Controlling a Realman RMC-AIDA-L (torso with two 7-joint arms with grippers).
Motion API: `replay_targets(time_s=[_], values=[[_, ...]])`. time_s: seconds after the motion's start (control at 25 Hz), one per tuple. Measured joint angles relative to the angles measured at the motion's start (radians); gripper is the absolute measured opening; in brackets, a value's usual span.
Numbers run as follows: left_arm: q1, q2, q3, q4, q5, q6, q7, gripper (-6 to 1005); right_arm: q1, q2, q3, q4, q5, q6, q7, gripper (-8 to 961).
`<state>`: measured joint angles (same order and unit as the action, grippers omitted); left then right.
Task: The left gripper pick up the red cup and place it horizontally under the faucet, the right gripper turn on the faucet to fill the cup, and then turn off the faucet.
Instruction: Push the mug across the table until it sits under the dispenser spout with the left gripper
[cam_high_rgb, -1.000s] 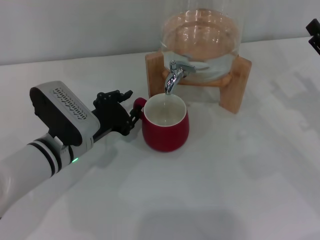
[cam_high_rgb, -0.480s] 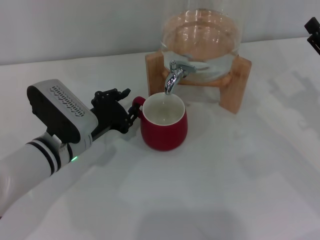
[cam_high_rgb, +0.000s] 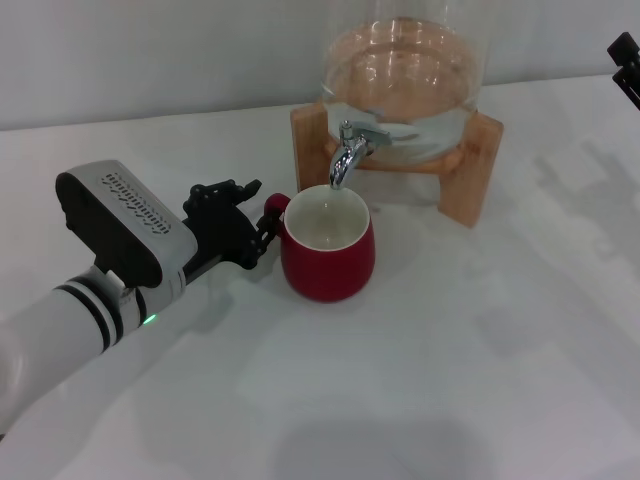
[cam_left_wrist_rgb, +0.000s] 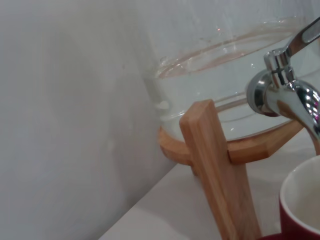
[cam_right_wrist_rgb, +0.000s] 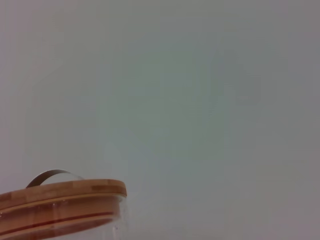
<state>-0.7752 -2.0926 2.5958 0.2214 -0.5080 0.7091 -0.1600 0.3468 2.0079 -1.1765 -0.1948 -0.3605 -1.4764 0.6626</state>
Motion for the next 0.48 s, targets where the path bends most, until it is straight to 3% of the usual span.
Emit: replay_targets(time_s=[0.48], values=[[0.014, -0.001, 0.003, 0.007, 0.006, -0.001, -0.007, 376, 0.0, -0.001, 0.0, 0.0, -0.001, 0.003, 0.0, 833]])
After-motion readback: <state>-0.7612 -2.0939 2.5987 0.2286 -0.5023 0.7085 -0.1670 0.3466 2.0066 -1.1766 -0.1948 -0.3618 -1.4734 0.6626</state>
